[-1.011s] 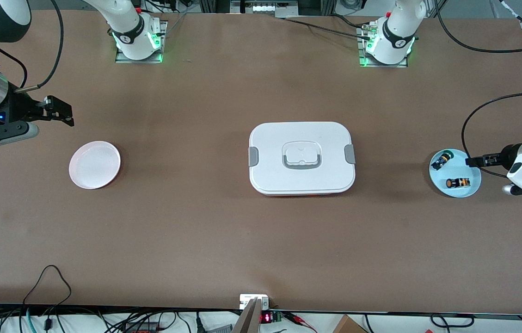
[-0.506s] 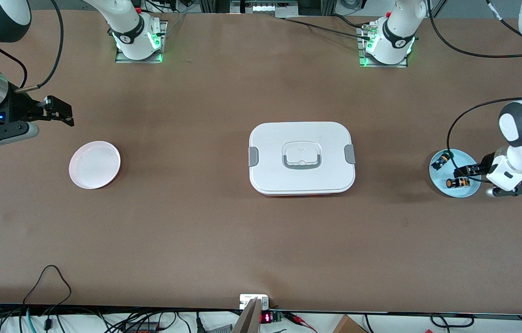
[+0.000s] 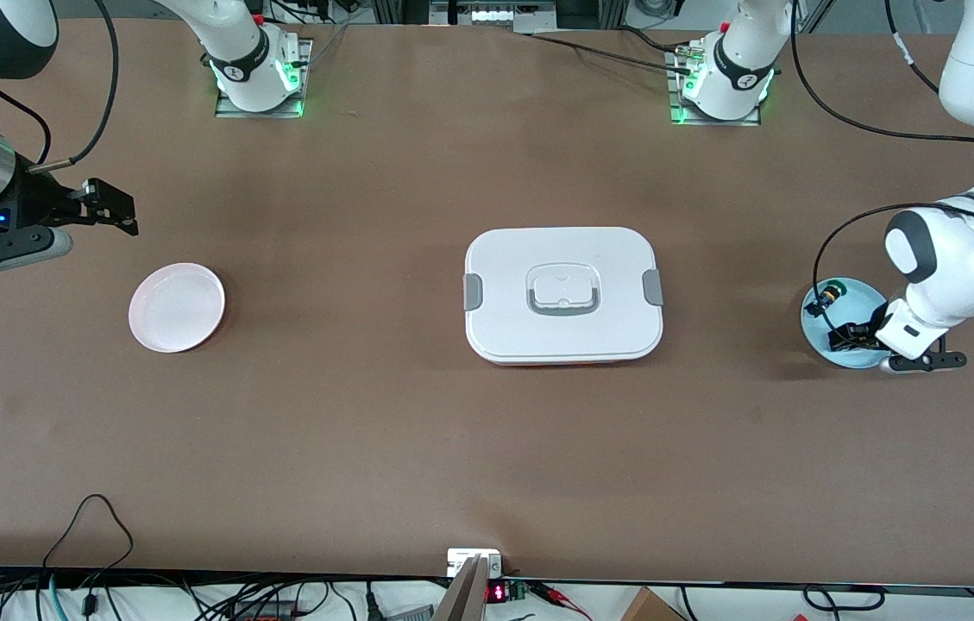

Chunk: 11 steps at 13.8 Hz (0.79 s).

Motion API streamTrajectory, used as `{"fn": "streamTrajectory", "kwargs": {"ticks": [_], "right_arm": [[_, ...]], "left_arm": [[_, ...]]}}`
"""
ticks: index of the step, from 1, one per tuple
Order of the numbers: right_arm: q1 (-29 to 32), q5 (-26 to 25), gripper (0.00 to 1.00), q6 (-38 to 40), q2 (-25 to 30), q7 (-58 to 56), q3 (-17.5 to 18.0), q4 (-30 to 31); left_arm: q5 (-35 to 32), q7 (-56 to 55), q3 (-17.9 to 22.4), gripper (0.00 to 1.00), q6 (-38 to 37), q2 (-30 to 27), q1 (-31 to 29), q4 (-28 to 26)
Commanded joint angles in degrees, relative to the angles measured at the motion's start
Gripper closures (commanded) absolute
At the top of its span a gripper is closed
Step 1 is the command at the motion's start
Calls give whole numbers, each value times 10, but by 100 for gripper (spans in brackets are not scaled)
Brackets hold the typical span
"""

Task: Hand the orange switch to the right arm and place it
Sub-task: 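Lower the left gripper onto the orange switch in the blue plate and grasp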

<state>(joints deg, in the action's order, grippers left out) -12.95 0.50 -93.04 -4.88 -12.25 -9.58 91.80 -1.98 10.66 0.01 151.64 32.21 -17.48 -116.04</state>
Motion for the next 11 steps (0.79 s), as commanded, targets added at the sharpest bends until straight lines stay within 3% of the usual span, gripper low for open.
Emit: {"fn": "streamTrajectory", "kwargs": {"ticks": [1,3,4,6,7,11], "right_arm": [[0,1,0,7,-2,6,0,-10],[1,1,0,7,-2,6,0,-10],[1,2,0,7,-3,6,0,-10],[1,1,0,7,-2,6,-1,-10],[1,1,0,6,-3,6,0,-10],[1,1,0,6,-3,6,0,-10]], "left_arm": [[-6,12,-7,1,7,-11,-13,-17],[-6,11,-8,5,6,-15,-13,-23],[-6,12,-8,17,6,-15,-13,-22],[-7,16,-9,52,1,-16,-13,-18],[-6,25,-10,60,1,-16,-13,-17],[-6,31,-13,74,-51,-40,-13,-5]]}}
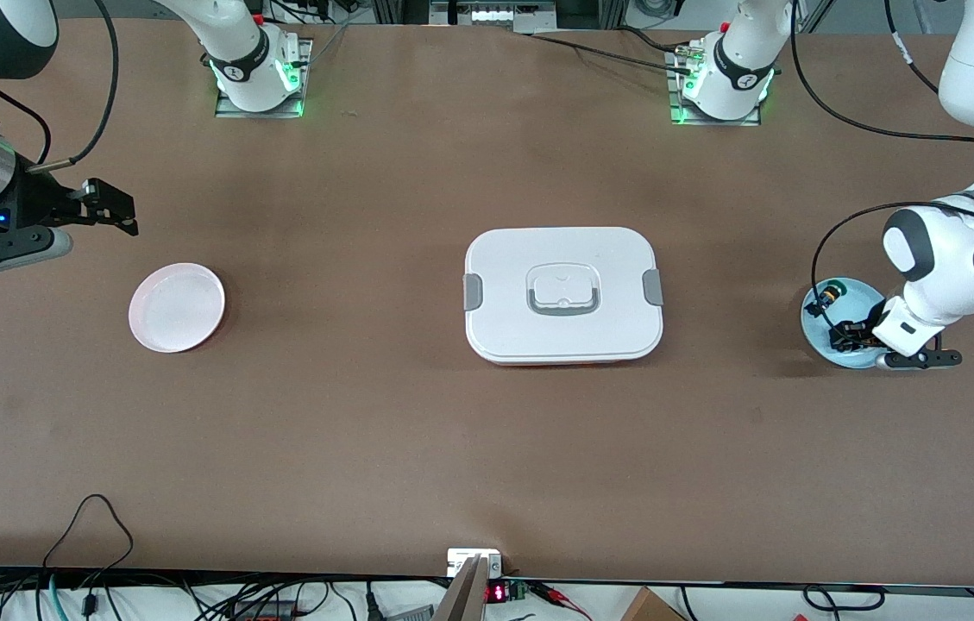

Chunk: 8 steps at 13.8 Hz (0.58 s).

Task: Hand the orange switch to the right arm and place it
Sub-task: 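Lower the left gripper onto the orange switch in the blue plate and grasp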

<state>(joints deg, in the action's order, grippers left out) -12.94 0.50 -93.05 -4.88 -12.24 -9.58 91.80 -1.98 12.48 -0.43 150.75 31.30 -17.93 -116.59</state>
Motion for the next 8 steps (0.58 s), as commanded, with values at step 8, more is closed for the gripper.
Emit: {"fn": "streamTrajectory", "kwargs": {"ticks": [8], "right_arm": [[1,0,0,2,-3,5,0,-10]], "left_arm": [[4,13,-58,78,-526,-33,7,226]]}}
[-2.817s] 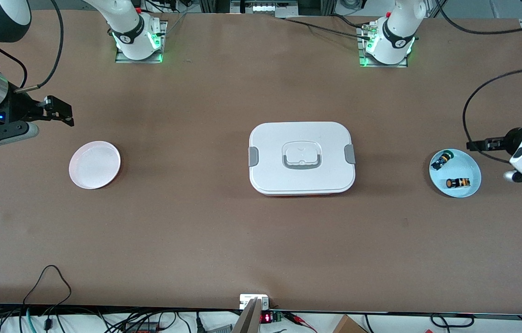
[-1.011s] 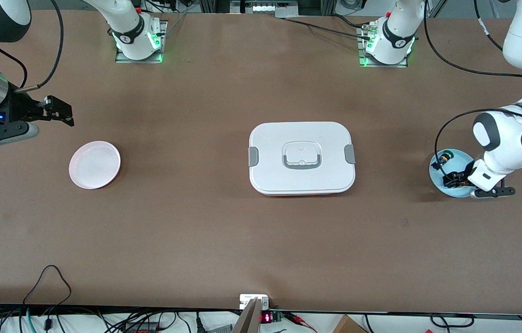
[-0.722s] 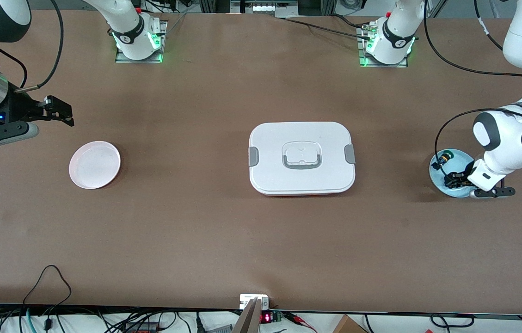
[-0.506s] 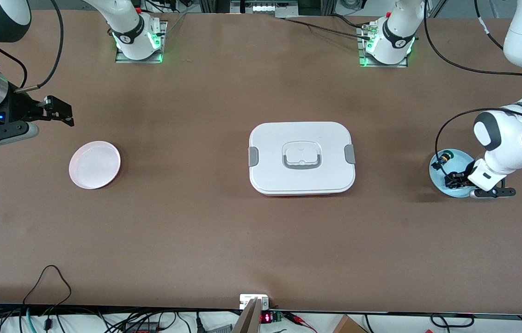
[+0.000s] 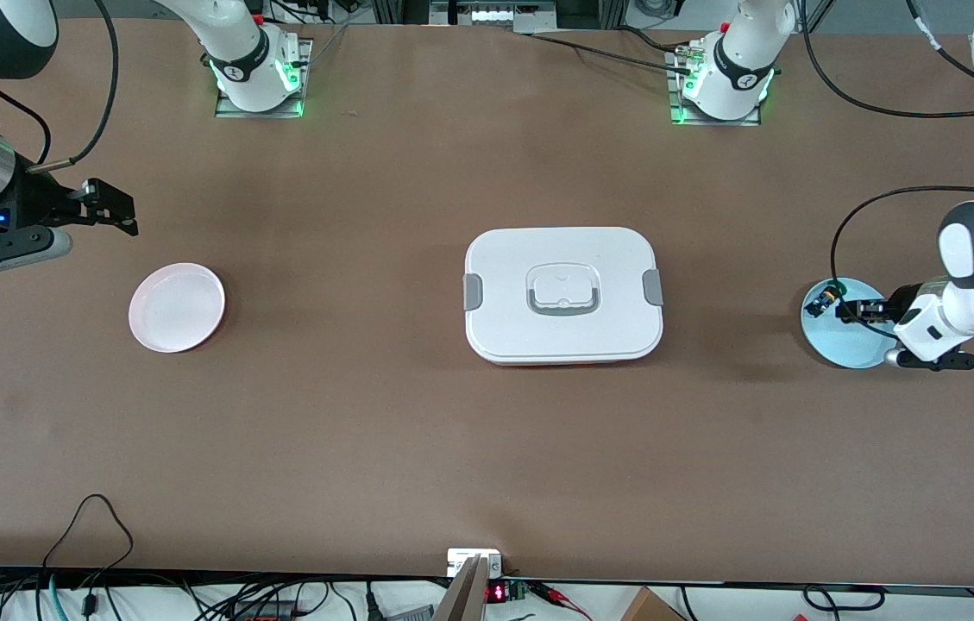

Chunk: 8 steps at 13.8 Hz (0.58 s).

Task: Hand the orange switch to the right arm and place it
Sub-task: 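Lower the left gripper onto the orange switch in the blue plate and grasp, then lift the orange switch with the left gripper and carry it over the white box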

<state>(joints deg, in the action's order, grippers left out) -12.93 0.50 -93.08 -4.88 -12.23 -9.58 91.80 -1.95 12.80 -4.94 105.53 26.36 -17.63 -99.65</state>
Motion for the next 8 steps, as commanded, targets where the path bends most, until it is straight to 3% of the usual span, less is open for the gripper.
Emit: {"fn": "streamTrajectory", "kwargs": {"ticks": [1,4,8], "right_arm": [[-2,0,0,1,-3,4,1,-11],[-9,0,0,-1,-4,3,4,-27],[2,34,0,-16,-42,-33,-1,-26]], "left_arm": [[12,11,-20,79,-81,16,1,64],[32,61,-38,82,-130,12,0,95],[185,168,-51,81,-170,13,-2,111]]}}
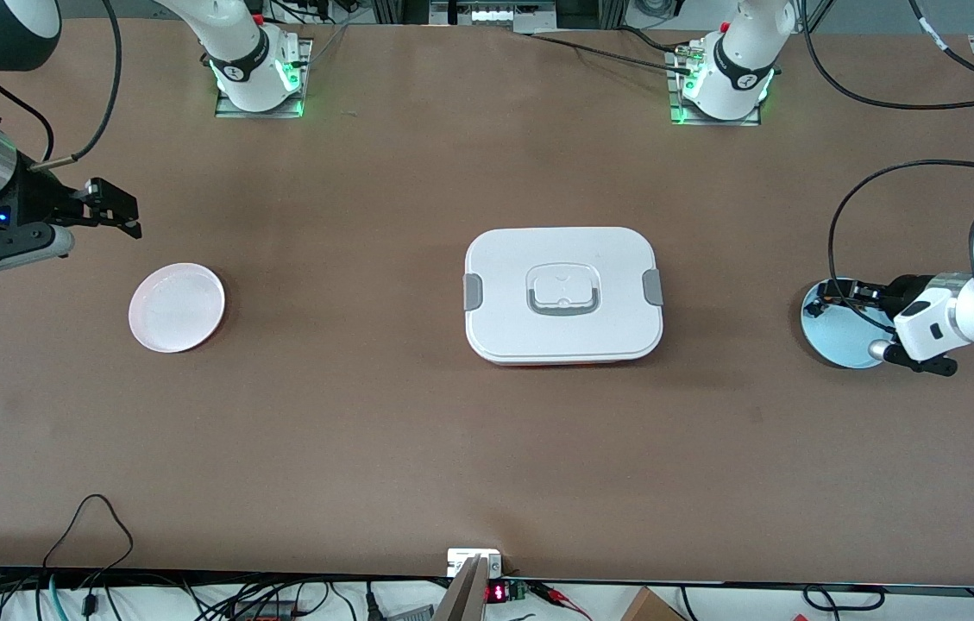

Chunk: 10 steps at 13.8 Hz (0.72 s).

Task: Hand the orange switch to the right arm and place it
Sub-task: 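Lift the orange switch with the left gripper and carry it over the white box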

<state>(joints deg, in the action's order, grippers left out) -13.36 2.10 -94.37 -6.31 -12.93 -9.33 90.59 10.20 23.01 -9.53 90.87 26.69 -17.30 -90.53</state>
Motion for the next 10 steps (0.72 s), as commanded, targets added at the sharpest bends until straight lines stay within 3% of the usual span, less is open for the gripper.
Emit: {"fn": "streamTrajectory", "kwargs": {"ticks": [1,6,7,9,10], "right_arm": [[8,17,0,0,-38,-35,-3,-15],[4,21,0,14,-54,-83,0,-11],[4,45,0,19,-59,-96,1,-12],[8,167,0,24,-73,-92,-1,-11],[9,203,0,25,-78,-92,-1,-12]], "left_arm": [[101,106,-4,81,-29,10,-3,19],[288,361,-46,81,-32,34,-3,8],[339,398,-53,81,-31,46,2,7],[442,482,-68,81,-23,65,11,6],[484,527,-70,81,-9,67,25,4]]}}
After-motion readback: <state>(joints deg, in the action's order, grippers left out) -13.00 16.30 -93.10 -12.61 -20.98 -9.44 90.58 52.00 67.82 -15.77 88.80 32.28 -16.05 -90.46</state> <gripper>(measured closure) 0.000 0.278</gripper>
